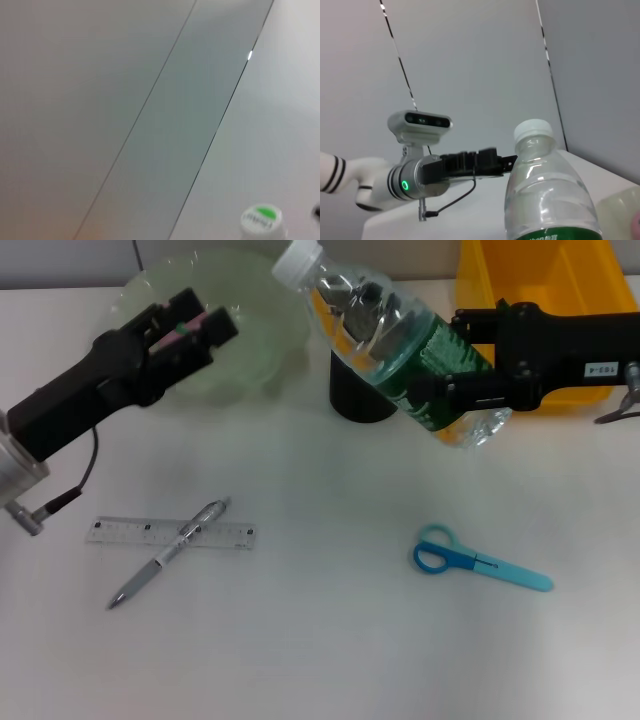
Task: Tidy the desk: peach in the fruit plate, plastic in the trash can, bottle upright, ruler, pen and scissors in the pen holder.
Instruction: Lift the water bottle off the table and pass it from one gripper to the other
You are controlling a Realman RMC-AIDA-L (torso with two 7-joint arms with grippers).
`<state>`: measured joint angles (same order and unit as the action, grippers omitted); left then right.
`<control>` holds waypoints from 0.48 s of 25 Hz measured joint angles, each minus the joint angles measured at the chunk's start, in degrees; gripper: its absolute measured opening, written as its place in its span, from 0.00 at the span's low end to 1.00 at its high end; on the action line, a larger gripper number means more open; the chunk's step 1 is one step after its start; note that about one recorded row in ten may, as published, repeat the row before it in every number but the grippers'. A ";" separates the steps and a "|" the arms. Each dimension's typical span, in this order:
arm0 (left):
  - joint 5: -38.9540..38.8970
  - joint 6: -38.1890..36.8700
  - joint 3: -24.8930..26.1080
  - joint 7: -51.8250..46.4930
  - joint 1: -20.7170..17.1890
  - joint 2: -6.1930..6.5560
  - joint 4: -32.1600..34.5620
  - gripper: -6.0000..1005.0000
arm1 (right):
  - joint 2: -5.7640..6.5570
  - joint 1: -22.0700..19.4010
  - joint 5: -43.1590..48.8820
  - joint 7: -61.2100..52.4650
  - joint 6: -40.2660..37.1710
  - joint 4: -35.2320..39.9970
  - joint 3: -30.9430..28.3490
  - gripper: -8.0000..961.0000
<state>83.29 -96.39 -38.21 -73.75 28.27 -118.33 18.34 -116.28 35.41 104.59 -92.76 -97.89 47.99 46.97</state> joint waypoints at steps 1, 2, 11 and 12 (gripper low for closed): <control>0.00 0.00 0.00 0.00 0.00 0.00 0.00 0.82 | 0.00 0.00 0.00 0.00 0.00 0.00 0.00 0.77; -0.62 -0.61 0.01 -0.26 0.28 -0.02 -0.70 0.82 | -0.17 0.02 -0.13 0.48 0.05 -0.40 -0.01 0.77; -2.12 -4.83 -0.13 -3.66 3.49 -0.28 -5.69 0.81 | -1.60 -0.27 -1.98 4.29 -0.19 -2.29 -0.39 0.76; -2.12 -4.67 -0.12 -3.68 3.80 -0.30 -6.18 0.81 | -1.73 -0.28 -2.12 4.61 -0.22 -2.55 -0.43 0.76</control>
<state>81.17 -101.06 -38.33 -77.43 32.06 -118.63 12.16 -118.01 35.13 102.47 -88.15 -98.11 45.44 46.54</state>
